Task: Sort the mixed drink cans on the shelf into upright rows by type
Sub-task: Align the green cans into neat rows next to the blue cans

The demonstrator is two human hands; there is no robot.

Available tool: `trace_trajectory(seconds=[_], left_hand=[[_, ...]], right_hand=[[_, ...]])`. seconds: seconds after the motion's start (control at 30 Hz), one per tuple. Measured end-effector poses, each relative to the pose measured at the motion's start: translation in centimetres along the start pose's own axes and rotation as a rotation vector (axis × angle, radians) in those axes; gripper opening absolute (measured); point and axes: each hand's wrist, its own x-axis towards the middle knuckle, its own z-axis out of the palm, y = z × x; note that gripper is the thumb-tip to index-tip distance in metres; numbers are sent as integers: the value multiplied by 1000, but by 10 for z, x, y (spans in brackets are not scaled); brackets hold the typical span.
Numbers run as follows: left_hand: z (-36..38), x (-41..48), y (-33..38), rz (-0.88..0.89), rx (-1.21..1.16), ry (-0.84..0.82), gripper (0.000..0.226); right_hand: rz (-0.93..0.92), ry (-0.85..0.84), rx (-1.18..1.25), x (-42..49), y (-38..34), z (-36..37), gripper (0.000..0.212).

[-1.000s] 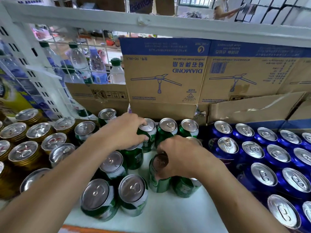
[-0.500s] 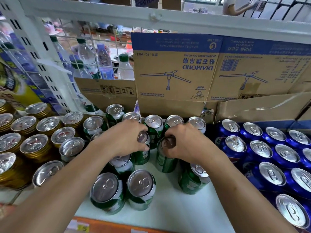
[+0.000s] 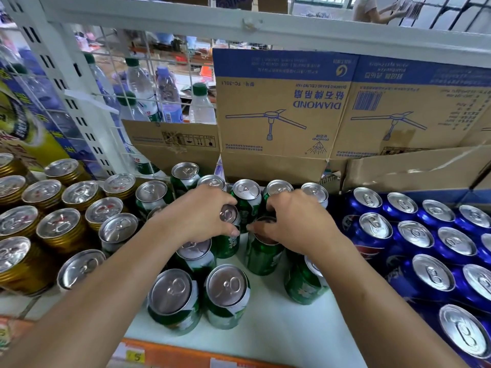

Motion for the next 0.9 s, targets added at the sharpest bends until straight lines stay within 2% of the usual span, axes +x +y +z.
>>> trace_trajectory(seconds=[0.07, 0.17, 0.23, 0.33, 0.5, 0.6, 0.77, 0.9], left_hand=[[0, 1, -1, -2, -2, 1, 76], [0, 1, 0, -4, 0, -2, 76], [0, 1, 1, -5, -5, -2, 76], [0, -1, 1, -4, -10, -7, 76], [0, -1, 1, -6, -20, -11, 76], [0, -3, 1, -8, -25, -9, 75], [-2, -5, 4, -6, -15, 2, 73], [-2, -6, 5, -7, -25, 0, 72]], right_hand=[[-67, -76, 109, -1, 1, -2, 37], [-103, -215, 134, -1, 3, -6, 48], [-71, -132, 88, 1, 2, -3, 31], [9, -26, 64, 4, 3, 2, 38], [-71, -45, 52, 5, 6, 7, 35], [-46, -15, 103, 5, 10, 3, 31], [35, 55, 143, 9, 18, 6, 38], [73, 23, 164, 11, 21, 4, 35]])
